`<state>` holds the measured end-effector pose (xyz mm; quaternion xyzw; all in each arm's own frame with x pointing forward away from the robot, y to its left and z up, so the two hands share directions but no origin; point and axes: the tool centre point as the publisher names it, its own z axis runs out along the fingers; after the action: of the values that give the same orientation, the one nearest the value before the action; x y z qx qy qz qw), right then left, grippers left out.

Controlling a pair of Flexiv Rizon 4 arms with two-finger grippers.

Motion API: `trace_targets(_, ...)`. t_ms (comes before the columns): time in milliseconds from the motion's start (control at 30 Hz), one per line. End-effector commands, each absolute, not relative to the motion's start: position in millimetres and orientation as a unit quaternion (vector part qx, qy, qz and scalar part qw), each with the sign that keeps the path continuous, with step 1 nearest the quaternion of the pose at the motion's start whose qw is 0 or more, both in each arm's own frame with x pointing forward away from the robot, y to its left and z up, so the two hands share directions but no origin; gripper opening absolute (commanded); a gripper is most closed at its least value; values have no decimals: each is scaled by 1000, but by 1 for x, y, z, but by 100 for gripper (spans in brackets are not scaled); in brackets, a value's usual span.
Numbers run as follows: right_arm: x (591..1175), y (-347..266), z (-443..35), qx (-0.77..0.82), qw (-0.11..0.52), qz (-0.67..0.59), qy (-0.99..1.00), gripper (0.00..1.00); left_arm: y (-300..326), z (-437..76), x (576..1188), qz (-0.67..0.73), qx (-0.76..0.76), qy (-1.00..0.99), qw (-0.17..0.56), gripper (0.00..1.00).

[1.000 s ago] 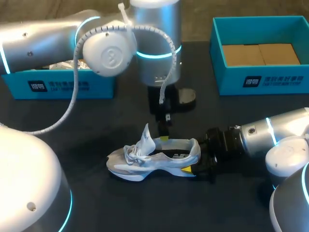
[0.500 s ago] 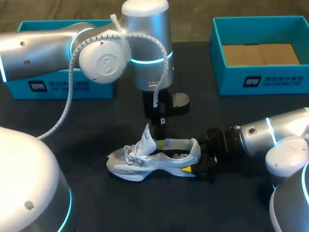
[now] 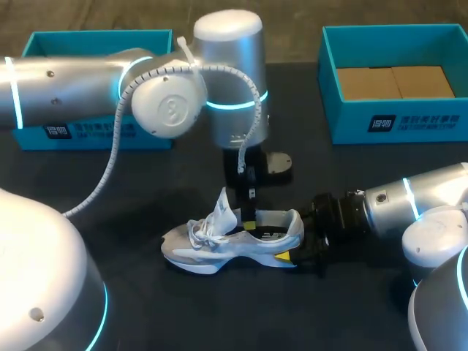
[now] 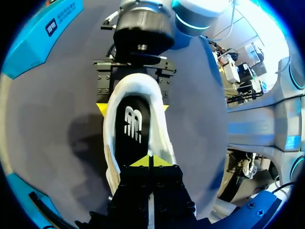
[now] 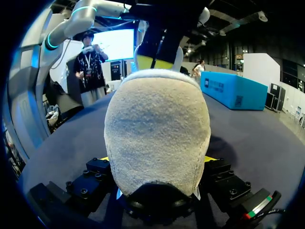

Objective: Take the shoe out of the shoebox, open the shoe tongue, remove and reinsert the insole, then place the shoe into the shoebox

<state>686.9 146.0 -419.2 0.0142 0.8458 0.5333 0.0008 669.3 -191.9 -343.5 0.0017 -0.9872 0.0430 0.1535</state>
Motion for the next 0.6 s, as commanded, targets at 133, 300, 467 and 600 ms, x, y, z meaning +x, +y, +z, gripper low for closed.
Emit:
trace_targets(133,687,149,-421,15,1,532,847,0,-205,-374,669,26,6,-987,159,0)
trace_targets(300,687,149,-421,15,1,532,847,0,-198,-383,668,24,17,-984,175,0)
trace_targets(467,687,149,-421,15,1,532,847,0,-186,-393,667,21,22,-979,202,0)
trace_targets(600,687,149,-421,15,1,532,847,0,-176,-398,659,21,16,-977,210,0)
